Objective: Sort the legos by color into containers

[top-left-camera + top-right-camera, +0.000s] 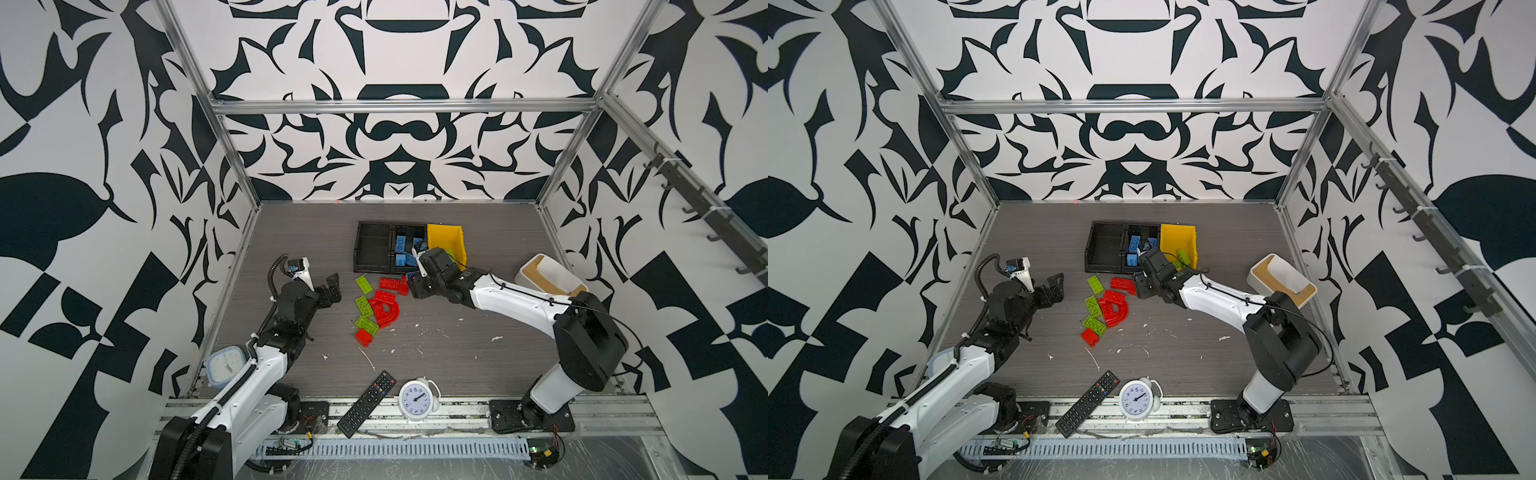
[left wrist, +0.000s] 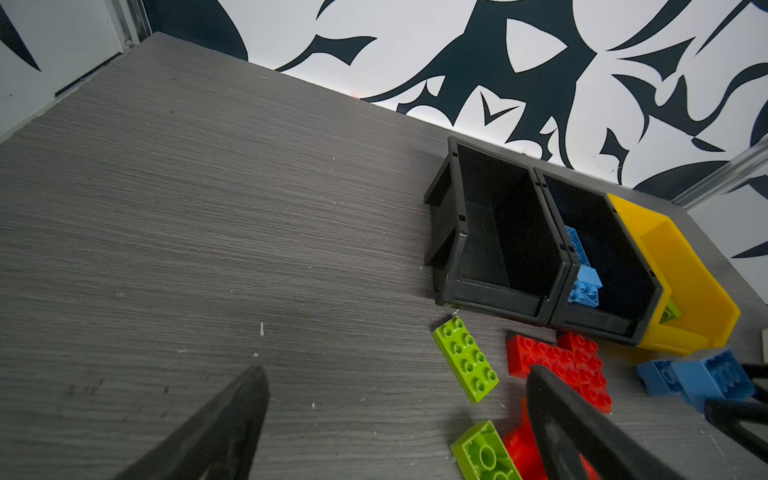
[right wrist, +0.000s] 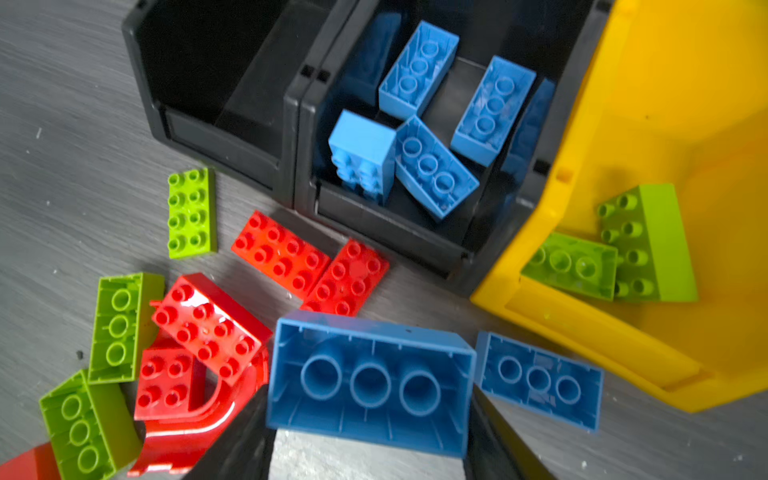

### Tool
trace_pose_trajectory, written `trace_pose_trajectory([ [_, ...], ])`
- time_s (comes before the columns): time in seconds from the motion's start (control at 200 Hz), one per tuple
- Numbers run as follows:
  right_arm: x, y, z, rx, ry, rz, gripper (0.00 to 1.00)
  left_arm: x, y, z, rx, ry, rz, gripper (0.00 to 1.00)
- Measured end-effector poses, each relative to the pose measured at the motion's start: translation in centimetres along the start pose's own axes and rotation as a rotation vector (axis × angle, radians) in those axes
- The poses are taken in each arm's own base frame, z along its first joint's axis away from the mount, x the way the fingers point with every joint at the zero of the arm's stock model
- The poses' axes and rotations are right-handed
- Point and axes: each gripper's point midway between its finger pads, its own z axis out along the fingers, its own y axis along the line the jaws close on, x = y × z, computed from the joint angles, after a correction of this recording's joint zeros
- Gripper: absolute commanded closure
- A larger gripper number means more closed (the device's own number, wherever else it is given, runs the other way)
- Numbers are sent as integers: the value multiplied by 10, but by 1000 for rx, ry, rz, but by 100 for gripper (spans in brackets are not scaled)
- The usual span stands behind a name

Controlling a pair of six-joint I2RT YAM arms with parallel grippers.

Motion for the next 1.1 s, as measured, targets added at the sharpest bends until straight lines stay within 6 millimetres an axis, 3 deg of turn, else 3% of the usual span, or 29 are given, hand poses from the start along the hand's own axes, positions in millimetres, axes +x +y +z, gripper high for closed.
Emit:
trace_pose_trajectory([
  [0.25,-65,13,8,-17,-103,-12,42,1,0,0,-1,4,0,1],
  [0.35,-79,13,13,-17,-126,-6,42,1,0,0,-1,3,0,1],
  [0.81,-90,-26,51,32,-106,63,41,1,0,0,2,3,-1,1],
  [1.105,-97,-30,61,43,-113,73,28,1,0,0,2,3,-1,1],
])
